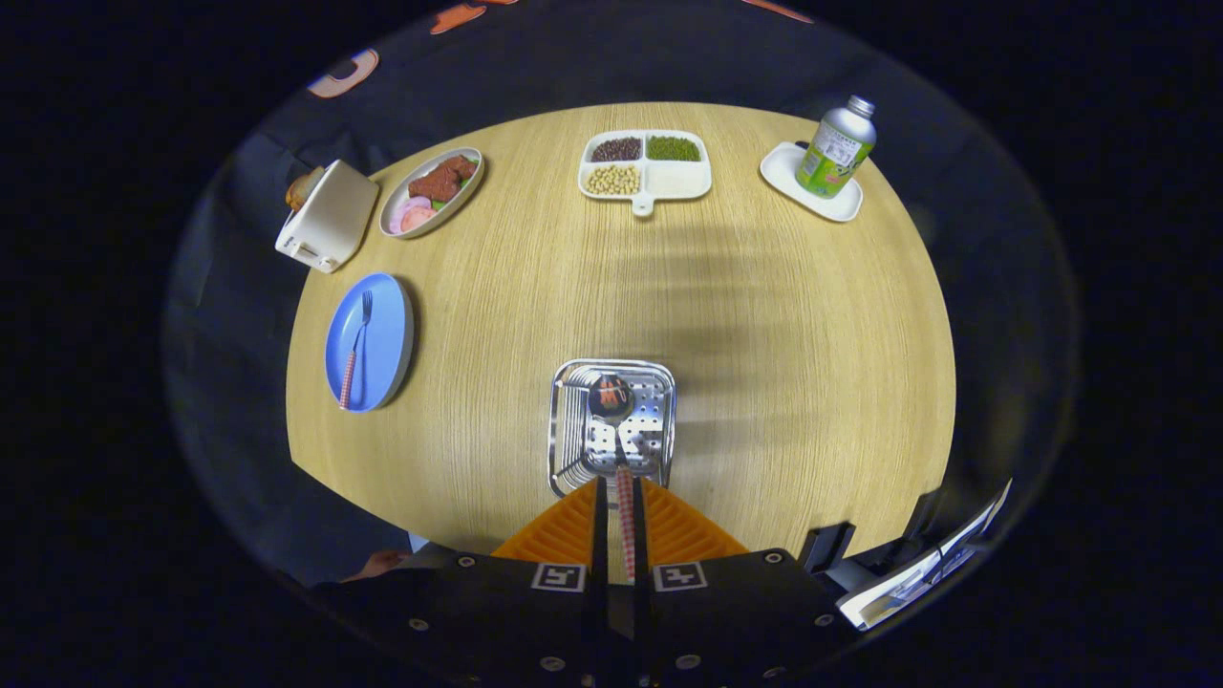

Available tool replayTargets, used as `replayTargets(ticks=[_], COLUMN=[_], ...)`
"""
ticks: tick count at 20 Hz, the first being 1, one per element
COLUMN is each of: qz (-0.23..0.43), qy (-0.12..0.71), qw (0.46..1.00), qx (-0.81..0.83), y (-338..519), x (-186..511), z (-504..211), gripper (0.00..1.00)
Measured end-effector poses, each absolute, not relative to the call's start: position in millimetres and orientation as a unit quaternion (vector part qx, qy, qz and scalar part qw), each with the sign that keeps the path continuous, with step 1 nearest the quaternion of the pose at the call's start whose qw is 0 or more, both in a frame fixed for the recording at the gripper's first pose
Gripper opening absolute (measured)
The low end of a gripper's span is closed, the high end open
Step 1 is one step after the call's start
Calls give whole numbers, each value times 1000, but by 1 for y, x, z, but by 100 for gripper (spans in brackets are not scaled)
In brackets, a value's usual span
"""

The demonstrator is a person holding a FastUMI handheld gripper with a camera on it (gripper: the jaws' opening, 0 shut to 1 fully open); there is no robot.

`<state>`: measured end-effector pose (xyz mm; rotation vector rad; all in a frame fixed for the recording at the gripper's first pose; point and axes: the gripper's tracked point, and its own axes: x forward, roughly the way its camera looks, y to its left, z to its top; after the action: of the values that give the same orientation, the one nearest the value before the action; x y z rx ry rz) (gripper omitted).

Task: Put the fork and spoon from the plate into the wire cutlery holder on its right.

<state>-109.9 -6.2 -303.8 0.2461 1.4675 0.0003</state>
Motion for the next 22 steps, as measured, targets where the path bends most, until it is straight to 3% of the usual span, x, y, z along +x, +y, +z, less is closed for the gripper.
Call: replayTargets(ticks=[3,7,10,12,16,22], qz=[10,2,-19,-37,-88,-96], qy=[593,494,423,372,251,186], qw=[796,860,897,920,961,977], qx=[119,126,124,119,82,48], y=[2,18,33,44,57,114], x=[-71,-33,-9,5,32,51], z=[-287,-253,-222,-196,-135,-95], gripper=[18,40,73,86,93,95])
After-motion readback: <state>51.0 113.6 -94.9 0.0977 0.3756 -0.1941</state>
